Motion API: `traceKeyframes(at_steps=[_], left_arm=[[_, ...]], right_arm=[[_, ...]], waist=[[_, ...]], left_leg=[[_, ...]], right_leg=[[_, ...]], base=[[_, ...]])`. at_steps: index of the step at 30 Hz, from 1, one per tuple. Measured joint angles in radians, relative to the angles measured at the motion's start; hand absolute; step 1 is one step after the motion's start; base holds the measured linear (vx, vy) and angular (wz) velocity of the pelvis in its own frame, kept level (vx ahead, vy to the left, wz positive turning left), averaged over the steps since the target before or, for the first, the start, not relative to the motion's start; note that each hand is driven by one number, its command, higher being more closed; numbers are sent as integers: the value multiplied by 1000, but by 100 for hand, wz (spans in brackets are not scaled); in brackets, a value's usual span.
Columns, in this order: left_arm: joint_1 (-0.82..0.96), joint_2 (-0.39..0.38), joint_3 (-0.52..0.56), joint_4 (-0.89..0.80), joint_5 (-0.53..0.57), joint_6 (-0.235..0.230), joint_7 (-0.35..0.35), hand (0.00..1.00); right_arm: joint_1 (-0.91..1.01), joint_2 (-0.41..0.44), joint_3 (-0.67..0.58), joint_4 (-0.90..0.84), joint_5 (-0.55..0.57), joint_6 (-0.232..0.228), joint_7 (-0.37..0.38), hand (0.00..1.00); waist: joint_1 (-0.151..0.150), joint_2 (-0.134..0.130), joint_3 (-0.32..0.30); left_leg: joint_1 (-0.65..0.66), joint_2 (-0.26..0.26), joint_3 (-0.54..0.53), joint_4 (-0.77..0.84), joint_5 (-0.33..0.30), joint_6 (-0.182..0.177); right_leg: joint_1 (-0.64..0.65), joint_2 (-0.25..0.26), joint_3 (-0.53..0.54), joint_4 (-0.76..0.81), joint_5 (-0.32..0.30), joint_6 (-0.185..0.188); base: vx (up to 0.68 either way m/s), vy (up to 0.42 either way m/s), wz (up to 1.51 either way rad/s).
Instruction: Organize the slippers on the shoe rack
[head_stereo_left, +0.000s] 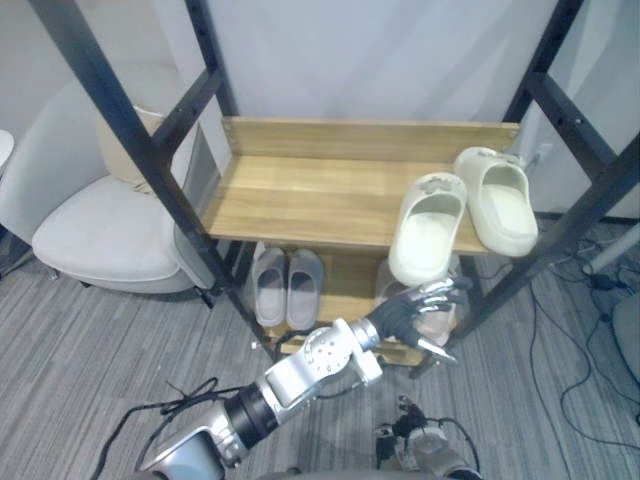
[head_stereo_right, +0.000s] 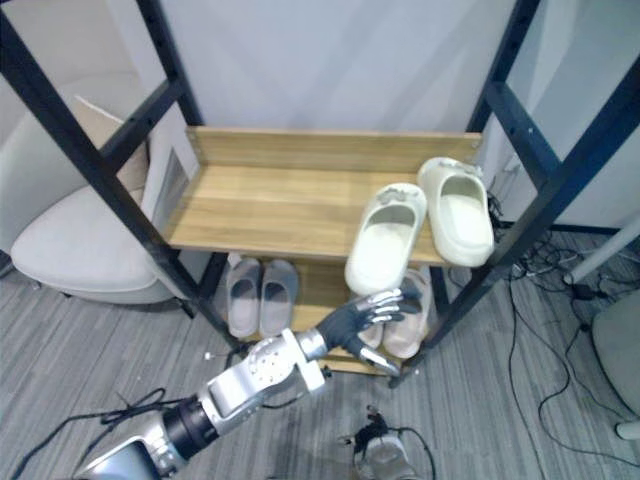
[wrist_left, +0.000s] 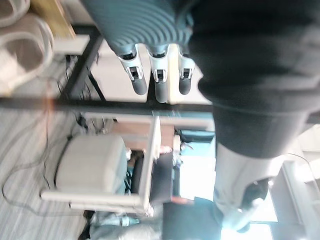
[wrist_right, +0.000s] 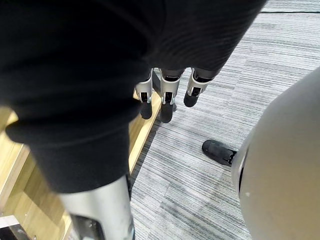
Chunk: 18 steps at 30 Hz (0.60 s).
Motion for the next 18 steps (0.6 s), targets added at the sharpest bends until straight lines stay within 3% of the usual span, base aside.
traceKeyframes(at_steps=[18], left_arm=[[0,-1,116,57,37,-2,47,0]], right_arm=[[8,1,-40,-8,1,0,3,0]], waist=[[-2,-7,4]], left_leg=[[23,-2,6,-12,-4,7]], right_leg=[[15,-2,-1,0,-3,4]], base=[[4,3,0]])
